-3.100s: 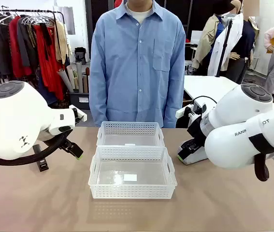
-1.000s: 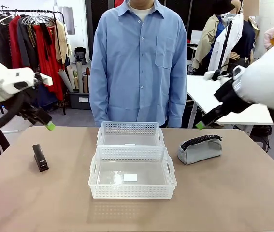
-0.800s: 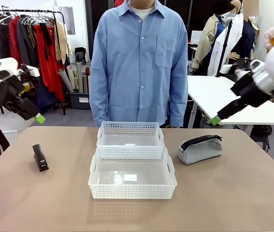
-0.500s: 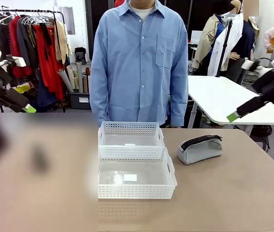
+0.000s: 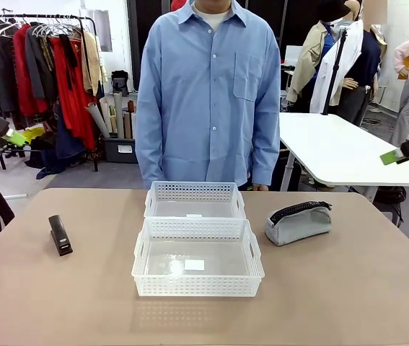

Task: Distribute items into two baskets.
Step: Pick up the Pencil pouch that the person points to.

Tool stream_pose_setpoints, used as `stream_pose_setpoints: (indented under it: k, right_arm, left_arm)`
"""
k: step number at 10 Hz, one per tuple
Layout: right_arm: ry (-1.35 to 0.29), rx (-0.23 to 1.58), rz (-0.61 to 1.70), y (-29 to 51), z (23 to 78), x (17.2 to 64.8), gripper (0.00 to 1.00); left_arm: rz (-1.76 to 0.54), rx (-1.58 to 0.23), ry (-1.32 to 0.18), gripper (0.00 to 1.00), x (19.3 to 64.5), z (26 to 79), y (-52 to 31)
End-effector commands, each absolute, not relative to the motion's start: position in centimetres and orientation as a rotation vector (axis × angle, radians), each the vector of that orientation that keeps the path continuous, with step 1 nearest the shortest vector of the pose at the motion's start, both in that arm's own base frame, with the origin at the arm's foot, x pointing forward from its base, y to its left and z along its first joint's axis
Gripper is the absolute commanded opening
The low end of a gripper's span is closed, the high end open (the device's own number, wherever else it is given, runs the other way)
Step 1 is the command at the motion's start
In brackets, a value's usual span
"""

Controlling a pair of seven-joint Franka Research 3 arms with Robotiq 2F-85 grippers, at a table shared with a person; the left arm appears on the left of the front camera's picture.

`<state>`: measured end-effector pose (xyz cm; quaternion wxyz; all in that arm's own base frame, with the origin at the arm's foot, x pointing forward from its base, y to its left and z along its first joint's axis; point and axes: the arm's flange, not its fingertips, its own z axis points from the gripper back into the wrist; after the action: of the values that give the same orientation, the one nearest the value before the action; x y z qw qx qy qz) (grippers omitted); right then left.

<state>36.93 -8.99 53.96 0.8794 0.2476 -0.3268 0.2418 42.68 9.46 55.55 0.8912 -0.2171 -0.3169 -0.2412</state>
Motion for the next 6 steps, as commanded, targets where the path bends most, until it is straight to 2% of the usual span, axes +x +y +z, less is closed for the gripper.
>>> stream_pose_setpoints:
  k: [1,6]
  right_arm:
    - [-0.751,0.562,0.528,-10.0,54.0,35.7,1.0]
    - [-0.824,0.599,0.513,-12.3,54.0,34.2,1.0]
  left_arm:
    - [-0.535,-0.499,-0.693,1.0,43.2,55.5,11.0]
    - [-0.572,-0.514,-0.737,1.0,42.6,55.8,12.6]
